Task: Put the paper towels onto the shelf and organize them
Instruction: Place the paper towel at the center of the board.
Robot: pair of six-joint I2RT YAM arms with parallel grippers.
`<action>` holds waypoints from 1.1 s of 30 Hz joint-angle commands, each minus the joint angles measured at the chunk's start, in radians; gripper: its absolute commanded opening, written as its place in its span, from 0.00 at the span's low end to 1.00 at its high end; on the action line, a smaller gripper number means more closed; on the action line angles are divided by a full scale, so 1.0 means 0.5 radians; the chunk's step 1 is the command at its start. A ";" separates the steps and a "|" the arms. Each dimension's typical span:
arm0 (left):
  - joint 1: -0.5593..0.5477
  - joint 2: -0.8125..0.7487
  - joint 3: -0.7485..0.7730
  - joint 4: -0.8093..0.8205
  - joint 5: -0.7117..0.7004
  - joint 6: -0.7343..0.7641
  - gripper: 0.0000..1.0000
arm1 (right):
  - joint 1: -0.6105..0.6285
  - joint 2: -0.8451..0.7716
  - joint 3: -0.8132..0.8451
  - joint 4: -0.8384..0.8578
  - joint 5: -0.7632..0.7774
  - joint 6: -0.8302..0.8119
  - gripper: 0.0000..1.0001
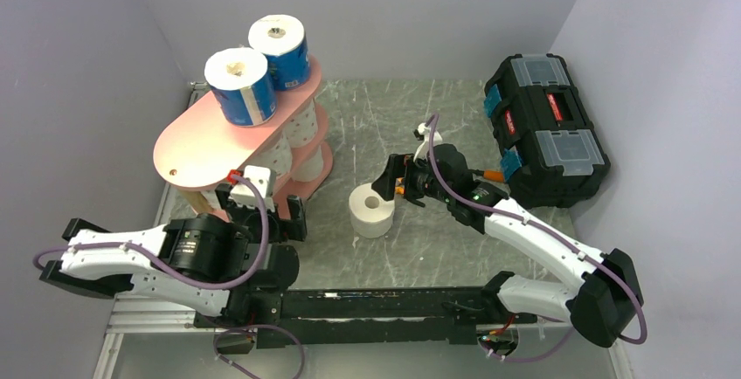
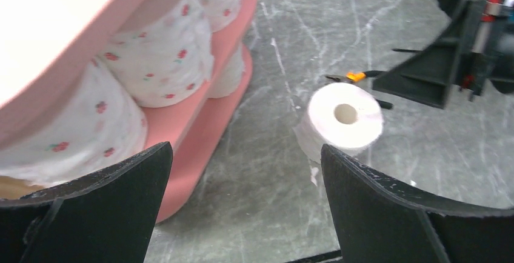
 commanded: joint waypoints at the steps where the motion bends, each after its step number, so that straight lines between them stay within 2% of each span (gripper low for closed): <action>1: 0.155 -0.016 0.074 -0.122 0.031 -0.018 0.99 | -0.009 -0.044 -0.011 0.131 -0.021 -0.027 1.00; 6: 0.300 -0.039 0.097 -0.120 0.121 0.023 0.99 | -0.009 -0.028 -0.018 0.163 -0.043 -0.017 1.00; 8: 0.302 -0.036 0.086 -0.024 0.138 0.134 0.99 | -0.010 -0.018 -0.024 0.178 -0.018 -0.017 1.00; 11: 0.301 -0.052 -0.003 0.348 0.190 0.485 0.99 | -0.012 0.035 0.015 0.113 0.041 -0.018 1.00; 16: 0.301 -0.178 -0.285 1.152 0.424 1.080 0.99 | -0.012 0.147 0.109 -0.085 0.081 -0.011 1.00; 21: 0.291 -0.348 -0.629 1.671 0.703 1.444 0.96 | -0.021 0.074 -0.009 -0.075 0.051 0.014 0.98; 26: 0.206 -0.354 -0.828 1.785 0.775 1.474 0.93 | -0.022 0.151 -0.014 -0.079 -0.033 0.011 0.95; 30: -0.017 -0.306 -0.931 1.740 0.666 1.391 0.90 | -0.046 0.288 -0.019 -0.047 -0.044 0.036 0.92; 33: -0.104 -0.323 -1.041 1.759 0.633 1.291 0.87 | -0.061 0.366 -0.035 0.014 -0.096 0.064 0.89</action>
